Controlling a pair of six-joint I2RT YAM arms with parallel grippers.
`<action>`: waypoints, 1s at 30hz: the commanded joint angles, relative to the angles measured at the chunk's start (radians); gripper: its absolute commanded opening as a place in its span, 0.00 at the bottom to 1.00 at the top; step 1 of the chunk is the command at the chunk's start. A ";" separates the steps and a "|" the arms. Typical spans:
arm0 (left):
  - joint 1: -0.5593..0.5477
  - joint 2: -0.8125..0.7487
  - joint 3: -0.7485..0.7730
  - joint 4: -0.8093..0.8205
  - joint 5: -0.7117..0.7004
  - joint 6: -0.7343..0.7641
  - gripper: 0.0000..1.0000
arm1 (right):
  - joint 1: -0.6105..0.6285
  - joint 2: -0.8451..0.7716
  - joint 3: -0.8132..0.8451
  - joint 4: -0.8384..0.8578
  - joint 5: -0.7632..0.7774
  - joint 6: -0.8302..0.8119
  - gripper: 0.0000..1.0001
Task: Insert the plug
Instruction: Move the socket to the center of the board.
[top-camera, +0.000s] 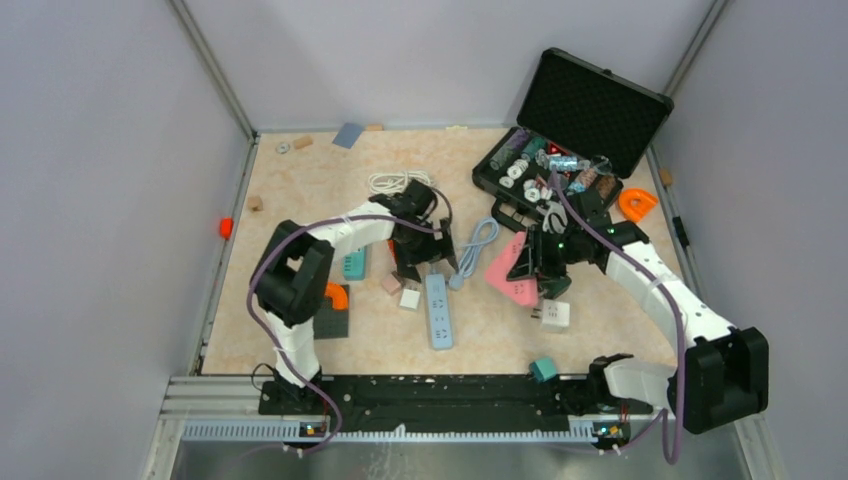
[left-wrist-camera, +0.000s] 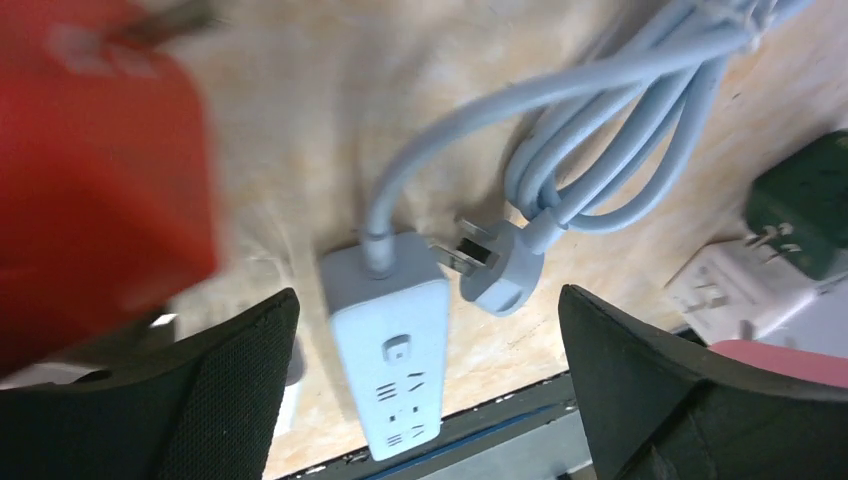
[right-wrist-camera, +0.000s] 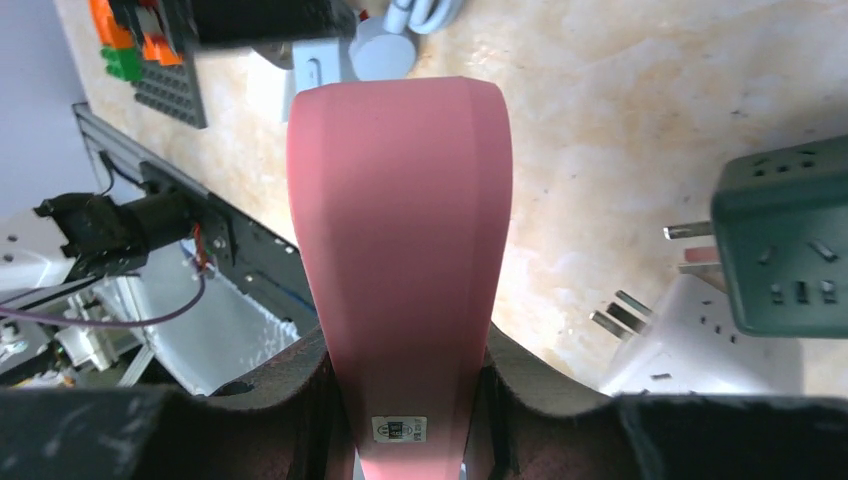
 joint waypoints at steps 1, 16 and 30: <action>0.123 -0.126 -0.115 0.205 0.105 -0.027 0.99 | -0.002 0.004 -0.009 0.092 -0.143 0.000 0.00; 0.173 -0.353 -0.349 0.338 0.216 -0.034 0.96 | 0.000 0.091 -0.009 0.139 -0.263 -0.019 0.00; 0.008 -0.341 -0.448 0.305 0.050 -0.075 0.98 | 0.006 0.137 0.005 0.150 -0.312 -0.027 0.00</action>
